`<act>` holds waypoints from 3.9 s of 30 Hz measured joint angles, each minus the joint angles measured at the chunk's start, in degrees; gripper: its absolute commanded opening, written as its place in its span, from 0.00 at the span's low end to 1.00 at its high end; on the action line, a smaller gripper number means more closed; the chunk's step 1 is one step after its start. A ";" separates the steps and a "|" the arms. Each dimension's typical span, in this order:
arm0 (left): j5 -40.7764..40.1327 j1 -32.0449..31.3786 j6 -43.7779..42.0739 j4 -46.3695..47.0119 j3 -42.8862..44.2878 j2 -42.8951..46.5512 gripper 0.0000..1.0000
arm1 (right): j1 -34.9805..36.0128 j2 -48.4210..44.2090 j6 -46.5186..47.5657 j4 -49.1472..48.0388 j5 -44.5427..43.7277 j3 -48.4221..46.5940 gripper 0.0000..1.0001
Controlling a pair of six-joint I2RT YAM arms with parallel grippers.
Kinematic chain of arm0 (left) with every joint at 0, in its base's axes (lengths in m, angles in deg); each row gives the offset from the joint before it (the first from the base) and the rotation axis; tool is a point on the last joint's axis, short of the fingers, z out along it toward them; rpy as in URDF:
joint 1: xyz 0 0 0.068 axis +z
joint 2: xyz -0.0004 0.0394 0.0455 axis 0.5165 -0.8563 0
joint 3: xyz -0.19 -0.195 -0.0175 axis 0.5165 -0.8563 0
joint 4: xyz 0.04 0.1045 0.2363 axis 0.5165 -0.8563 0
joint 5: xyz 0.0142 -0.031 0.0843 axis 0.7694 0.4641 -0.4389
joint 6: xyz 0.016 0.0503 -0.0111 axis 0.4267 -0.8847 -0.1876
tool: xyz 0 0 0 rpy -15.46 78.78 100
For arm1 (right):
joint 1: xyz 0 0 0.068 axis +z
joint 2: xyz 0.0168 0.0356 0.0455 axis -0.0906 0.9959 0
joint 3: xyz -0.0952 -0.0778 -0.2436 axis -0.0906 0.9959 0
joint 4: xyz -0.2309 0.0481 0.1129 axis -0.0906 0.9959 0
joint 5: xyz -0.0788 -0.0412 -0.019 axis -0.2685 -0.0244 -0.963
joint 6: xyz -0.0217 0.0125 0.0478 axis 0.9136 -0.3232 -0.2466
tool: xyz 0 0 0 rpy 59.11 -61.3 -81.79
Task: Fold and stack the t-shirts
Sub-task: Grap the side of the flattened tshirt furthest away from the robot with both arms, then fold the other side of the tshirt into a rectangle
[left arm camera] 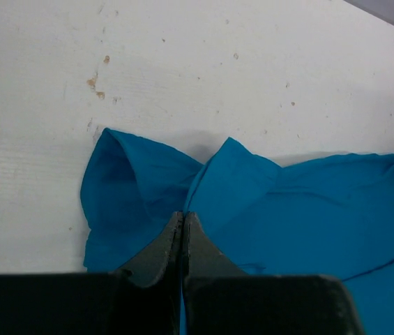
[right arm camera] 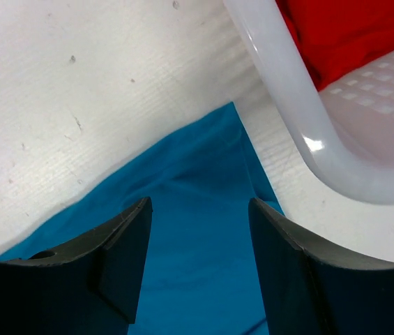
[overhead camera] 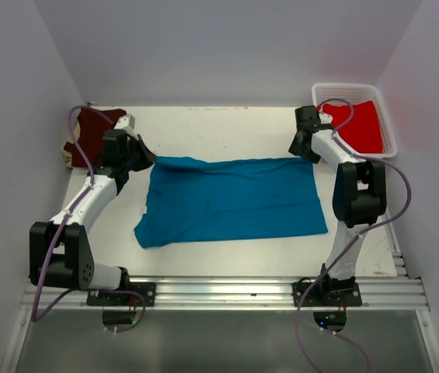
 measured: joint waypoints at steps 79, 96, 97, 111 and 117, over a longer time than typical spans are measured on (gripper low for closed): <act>-2.05 -0.63 -0.92 -16.68 -16.61 16.81 0.00 | -1.31 -19.26 -3.69 -7.34 -5.44 26.25 0.00; -3.26 -4.50 0.48 -19.61 -17.07 21.75 0.00 | -1.31 -20.09 -3.63 -7.89 -5.07 31.82 0.00; -3.72 -5.53 0.70 -19.96 -17.07 22.12 0.00 | -1.31 -20.09 -3.63 -7.91 -5.07 31.82 0.00; -6.08 -10.21 5.07 -25.20 -17.46 26.71 0.92 | -1.31 -21.07 -3.23 -6.95 -4.98 31.82 0.62; -8.61 -10.25 7.06 -24.79 -17.00 35.32 1.00 | -1.31 -25.66 -3.13 -5.60 -4.15 30.60 0.63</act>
